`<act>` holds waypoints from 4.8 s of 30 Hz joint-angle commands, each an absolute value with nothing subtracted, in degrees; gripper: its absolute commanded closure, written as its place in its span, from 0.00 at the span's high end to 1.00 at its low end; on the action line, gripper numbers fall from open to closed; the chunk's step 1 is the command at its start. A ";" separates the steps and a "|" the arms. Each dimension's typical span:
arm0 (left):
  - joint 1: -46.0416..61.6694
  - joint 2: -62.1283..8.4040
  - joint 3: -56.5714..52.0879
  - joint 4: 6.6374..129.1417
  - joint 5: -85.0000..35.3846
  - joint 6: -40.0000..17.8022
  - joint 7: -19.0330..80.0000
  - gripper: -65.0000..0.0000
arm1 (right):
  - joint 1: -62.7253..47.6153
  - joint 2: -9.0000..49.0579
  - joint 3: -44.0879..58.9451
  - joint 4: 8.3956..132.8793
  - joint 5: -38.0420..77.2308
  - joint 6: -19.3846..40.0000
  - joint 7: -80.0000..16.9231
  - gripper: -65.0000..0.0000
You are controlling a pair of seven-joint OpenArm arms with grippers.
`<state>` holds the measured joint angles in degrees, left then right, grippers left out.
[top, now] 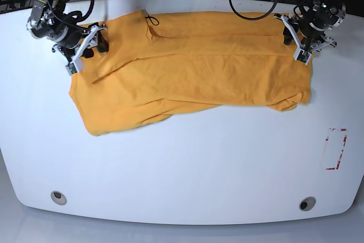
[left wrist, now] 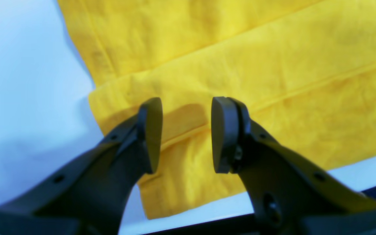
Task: Fold the T-shirt properly
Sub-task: 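Release and regrasp the shirt edge with the right gripper, then move both grippers to the shirt's opposite edge and grasp it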
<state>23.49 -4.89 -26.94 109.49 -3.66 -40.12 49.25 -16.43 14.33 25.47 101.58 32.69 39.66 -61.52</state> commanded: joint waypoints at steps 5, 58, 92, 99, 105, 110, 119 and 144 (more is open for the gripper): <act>23.34 -5.58 -27.38 110.37 -4.00 -40.00 48.31 0.36 | -12.53 12.18 20.97 101.14 33.45 40.00 -60.53 0.44; 22.55 -5.67 -27.38 110.29 -4.00 -40.00 48.31 0.36 | -11.56 8.48 29.85 103.96 33.89 40.00 -67.65 0.00; 19.82 -5.67 -27.74 110.29 -1.01 -40.00 48.31 0.36 | 2.51 19.65 35.30 92.44 33.54 40.00 -67.56 0.62; 15.96 -4.26 -27.74 110.29 -1.19 -40.00 48.40 0.36 | 6.90 21.49 35.03 83.03 30.64 40.00 -61.05 0.62; 12.62 -3.38 -29.41 110.37 -1.19 -40.00 51.03 0.36 | 14.37 22.02 31.69 71.16 21.41 40.00 -51.56 0.62; 9.63 -3.38 -29.93 110.37 -1.01 -40.00 53.67 0.36 | 21.67 23.87 28.00 59.91 16.22 40.00 -44.35 0.62; 7.60 -3.74 -30.99 110.37 -0.92 -40.00 54.81 0.36 | 34.86 24.92 27.56 36.62 6.64 40.00 -27.91 0.62; -1.10 -3.82 -30.73 107.74 -0.84 -35.74 59.03 0.78 | 38.81 18.15 27.56 26.77 0.22 40.00 -20.26 0.25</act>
